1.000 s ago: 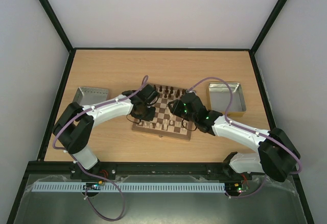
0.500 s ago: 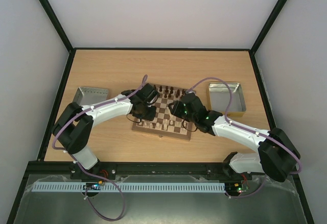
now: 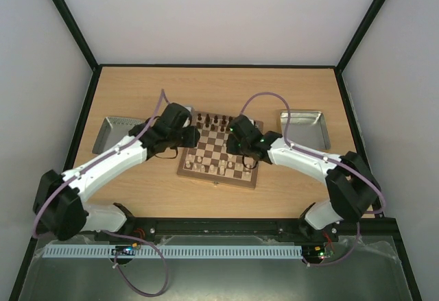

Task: Set up the chess pieces on the board
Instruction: Pick up the chess piece from the chessboard, then place the chess piece on the chessboard.

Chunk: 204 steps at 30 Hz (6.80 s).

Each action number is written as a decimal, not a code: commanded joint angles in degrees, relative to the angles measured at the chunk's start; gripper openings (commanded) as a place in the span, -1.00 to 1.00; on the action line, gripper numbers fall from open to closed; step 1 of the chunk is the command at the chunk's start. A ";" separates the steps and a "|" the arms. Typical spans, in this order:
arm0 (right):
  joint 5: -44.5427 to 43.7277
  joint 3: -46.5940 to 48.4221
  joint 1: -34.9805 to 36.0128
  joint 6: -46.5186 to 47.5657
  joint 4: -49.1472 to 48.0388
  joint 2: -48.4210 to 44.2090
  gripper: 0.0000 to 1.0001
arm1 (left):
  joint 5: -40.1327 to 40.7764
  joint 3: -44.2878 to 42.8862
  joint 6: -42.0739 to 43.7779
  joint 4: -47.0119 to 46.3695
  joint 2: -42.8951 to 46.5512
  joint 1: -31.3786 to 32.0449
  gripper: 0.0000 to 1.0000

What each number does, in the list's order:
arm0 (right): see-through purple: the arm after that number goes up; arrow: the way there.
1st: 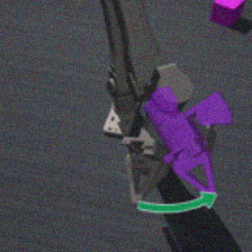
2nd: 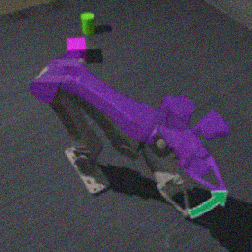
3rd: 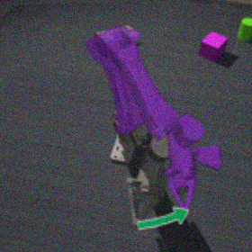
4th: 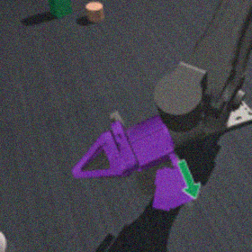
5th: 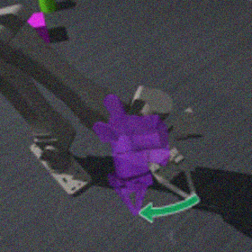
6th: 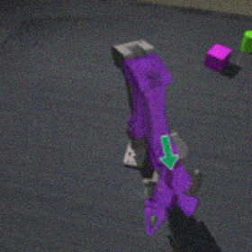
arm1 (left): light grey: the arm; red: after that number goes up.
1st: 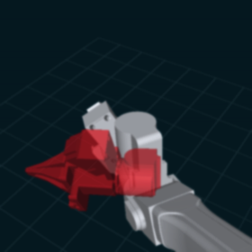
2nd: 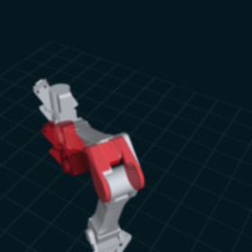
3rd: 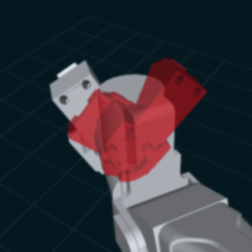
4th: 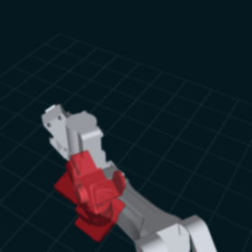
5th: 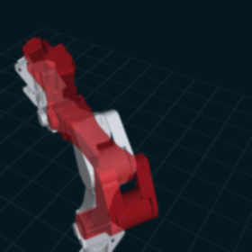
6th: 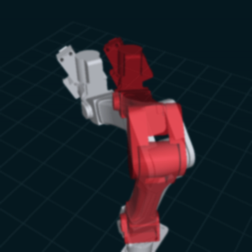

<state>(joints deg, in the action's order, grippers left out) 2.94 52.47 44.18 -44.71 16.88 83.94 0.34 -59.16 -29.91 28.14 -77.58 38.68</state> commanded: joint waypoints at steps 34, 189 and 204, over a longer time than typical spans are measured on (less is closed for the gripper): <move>6.54 7.84 0.95 16.81 3.63 13.72 -0.90 | -8.82 10.76 -11.06 -11.32 8.90 -4.67 -0.15; 5.68 -5.62 -2.11 10.03 -13.73 2.14 -0.88 | 1.99 -6.78 0.22 7.19 -21.85 8.77 -0.77; 5.78 -5.61 -2.15 9.91 -13.89 2.28 -0.88 | 2.03 -6.29 0.20 7.35 -22.44 9.60 -0.76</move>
<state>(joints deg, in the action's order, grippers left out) 9.08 47.09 42.33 -34.15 4.16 86.56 2.57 -66.37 -30.15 33.82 -99.83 47.72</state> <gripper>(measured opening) 0.113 0.124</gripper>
